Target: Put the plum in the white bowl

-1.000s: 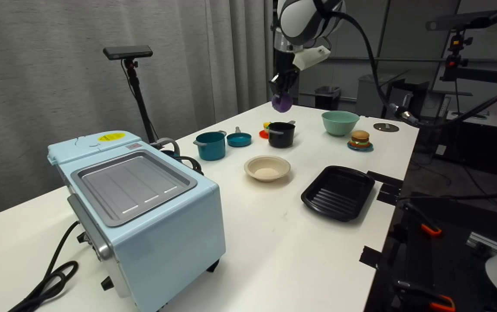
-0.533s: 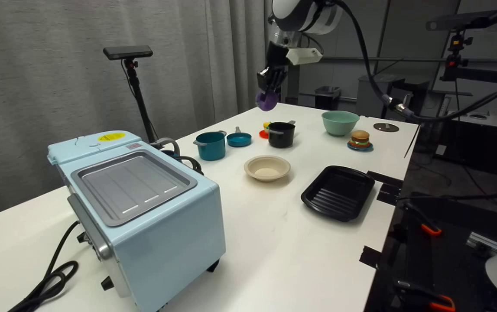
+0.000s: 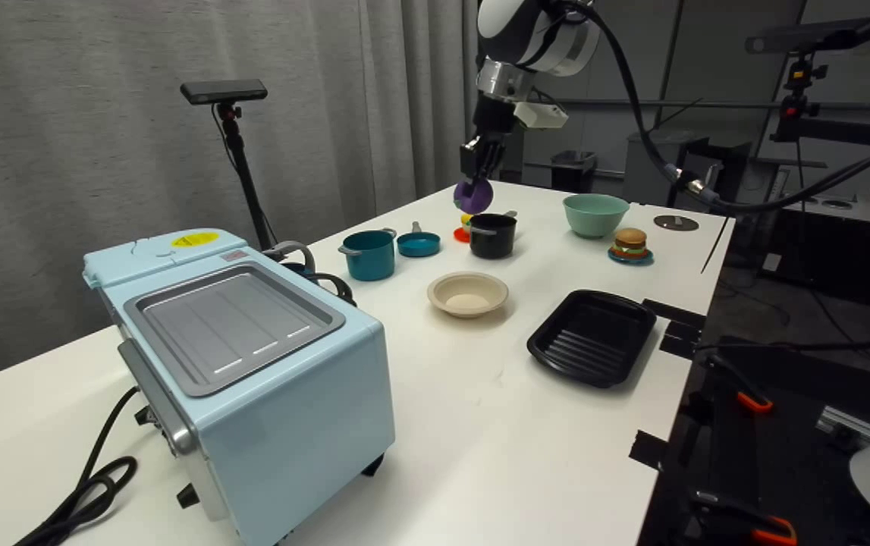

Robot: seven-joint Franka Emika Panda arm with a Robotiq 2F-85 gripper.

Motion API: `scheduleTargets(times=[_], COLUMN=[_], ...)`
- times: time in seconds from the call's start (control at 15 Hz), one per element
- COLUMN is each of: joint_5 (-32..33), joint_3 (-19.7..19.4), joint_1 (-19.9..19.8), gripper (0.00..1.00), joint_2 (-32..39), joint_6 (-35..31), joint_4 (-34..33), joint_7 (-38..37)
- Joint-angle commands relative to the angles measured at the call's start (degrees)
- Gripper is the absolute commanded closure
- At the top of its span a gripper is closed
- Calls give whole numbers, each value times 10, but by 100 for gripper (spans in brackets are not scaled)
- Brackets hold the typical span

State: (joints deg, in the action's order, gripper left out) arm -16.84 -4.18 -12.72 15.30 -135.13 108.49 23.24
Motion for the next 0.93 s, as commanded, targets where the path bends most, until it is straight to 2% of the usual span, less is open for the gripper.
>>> scheduleTargets(times=[0.0,0.4,0.47,0.87], joint_5=[-14,-18,-26,-17], joint_3=[6,13,37,80], joint_1=[-19,-16,22,59], gripper=[94,94,94,94], joint_2=[14,18,46,112], joint_6=[56,92,37,7], joint_4=[-20,-16,-6,-40], joint_7=[32,38,-12,-59])
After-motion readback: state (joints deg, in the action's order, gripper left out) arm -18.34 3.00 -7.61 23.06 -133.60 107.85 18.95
